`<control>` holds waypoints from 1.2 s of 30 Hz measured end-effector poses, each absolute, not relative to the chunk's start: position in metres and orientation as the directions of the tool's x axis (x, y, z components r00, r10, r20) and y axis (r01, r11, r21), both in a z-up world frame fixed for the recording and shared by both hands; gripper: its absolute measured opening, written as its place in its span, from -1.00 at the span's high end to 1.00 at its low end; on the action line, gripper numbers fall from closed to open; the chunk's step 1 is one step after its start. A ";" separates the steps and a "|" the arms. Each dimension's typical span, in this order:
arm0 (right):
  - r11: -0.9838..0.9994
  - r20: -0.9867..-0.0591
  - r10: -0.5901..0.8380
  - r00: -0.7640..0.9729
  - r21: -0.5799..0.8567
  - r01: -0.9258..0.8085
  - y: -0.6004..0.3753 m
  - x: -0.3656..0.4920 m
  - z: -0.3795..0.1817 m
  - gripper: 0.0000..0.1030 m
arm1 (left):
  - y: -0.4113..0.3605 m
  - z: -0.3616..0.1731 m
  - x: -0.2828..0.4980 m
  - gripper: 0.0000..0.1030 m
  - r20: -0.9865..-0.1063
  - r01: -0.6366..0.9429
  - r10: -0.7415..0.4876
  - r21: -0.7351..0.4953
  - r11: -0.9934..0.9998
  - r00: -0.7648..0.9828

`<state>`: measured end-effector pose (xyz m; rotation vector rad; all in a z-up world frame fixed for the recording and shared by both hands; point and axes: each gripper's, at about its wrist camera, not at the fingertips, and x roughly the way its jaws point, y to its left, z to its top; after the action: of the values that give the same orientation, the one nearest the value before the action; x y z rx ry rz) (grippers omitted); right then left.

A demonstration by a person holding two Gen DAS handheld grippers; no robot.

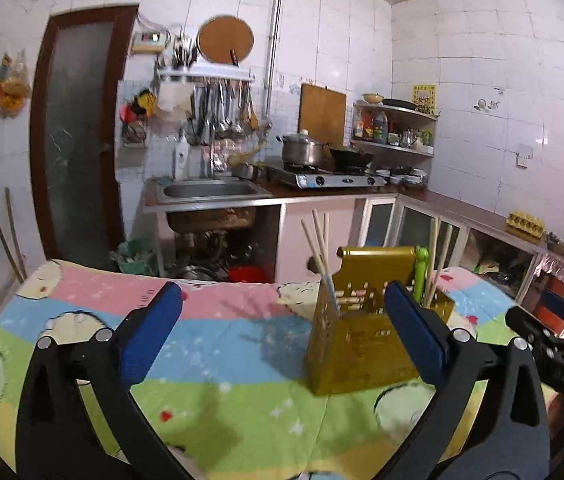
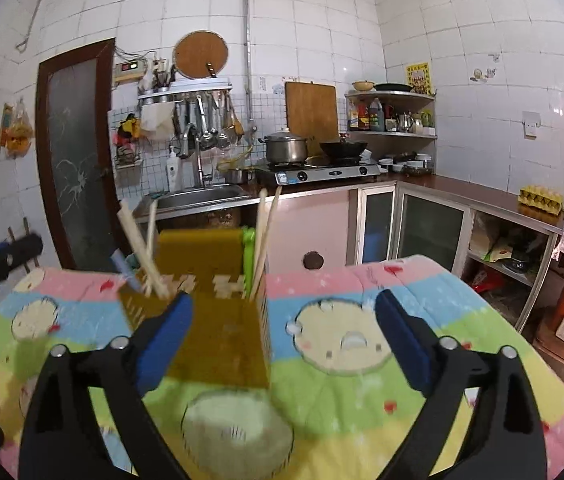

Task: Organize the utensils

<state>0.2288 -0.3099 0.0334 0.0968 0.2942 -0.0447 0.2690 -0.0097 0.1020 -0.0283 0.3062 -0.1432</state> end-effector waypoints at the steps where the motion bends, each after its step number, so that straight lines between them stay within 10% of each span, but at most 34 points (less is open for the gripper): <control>1: 0.994 -0.288 -0.031 0.957 0.093 0.061 -0.307 0.218 0.027 -0.86 | -0.010 0.099 0.260 -0.90 -0.293 0.133 -0.138 -0.037 0.990 0.946; 36: 0.997 -0.215 -0.058 0.975 0.044 0.069 -0.276 0.136 -0.026 -0.91 | -0.014 0.015 0.167 -0.90 -0.208 0.103 -0.099 0.010 0.995 0.973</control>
<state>0.1358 -0.2762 -0.0257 0.0509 0.2155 -0.0645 0.1673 -0.0143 0.0155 0.0205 0.2085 -0.1021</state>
